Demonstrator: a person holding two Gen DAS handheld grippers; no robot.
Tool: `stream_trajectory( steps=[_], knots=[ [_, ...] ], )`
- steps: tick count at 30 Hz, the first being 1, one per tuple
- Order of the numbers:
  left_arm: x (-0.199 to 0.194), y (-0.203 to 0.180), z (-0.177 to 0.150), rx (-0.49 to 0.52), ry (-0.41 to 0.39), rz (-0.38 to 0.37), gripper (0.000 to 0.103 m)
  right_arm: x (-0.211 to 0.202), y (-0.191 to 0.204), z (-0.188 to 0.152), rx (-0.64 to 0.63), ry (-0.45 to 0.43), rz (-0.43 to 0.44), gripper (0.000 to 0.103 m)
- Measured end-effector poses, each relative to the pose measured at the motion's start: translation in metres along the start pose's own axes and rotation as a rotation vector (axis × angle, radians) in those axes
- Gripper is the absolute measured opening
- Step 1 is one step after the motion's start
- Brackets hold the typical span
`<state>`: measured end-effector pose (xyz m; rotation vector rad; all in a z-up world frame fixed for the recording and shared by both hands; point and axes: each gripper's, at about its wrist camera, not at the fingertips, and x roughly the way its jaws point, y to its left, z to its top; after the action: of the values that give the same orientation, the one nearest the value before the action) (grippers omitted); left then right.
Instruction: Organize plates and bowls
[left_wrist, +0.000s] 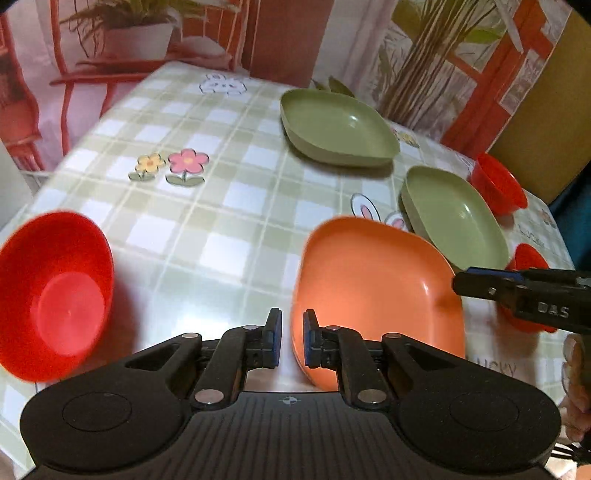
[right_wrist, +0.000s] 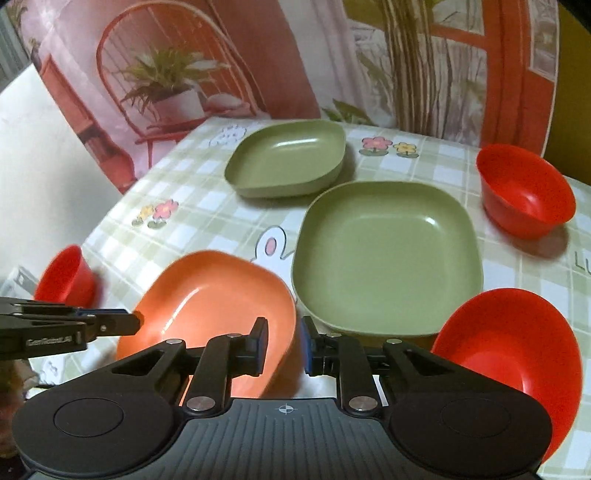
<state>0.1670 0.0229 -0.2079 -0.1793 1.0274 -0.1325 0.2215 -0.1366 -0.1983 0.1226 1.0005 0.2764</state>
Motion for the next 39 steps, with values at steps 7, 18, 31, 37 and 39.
stream_trajectory(
  steps=[7,18,31,37,39],
  knots=[
    [0.01,0.0,-0.015,-0.034,0.045,-0.017,0.013,0.015,0.0,0.001,0.013,0.006,-0.004,0.012],
    [0.007,-0.007,-0.018,-0.043,0.026,0.024,0.011,0.011,-0.006,-0.002,0.09,-0.031,0.018,0.005],
    [-0.025,-0.033,0.033,-0.014,-0.11,-0.007,0.011,-0.033,-0.023,0.053,0.081,-0.18,0.029,0.005],
    [-0.011,-0.067,0.062,0.012,-0.143,-0.027,0.012,-0.044,-0.047,0.091,-0.006,-0.216,-0.039,0.005],
    [-0.001,-0.077,0.07,0.009,-0.133,-0.041,0.013,-0.043,-0.058,0.1,-0.008,-0.216,-0.057,0.004]
  ],
)
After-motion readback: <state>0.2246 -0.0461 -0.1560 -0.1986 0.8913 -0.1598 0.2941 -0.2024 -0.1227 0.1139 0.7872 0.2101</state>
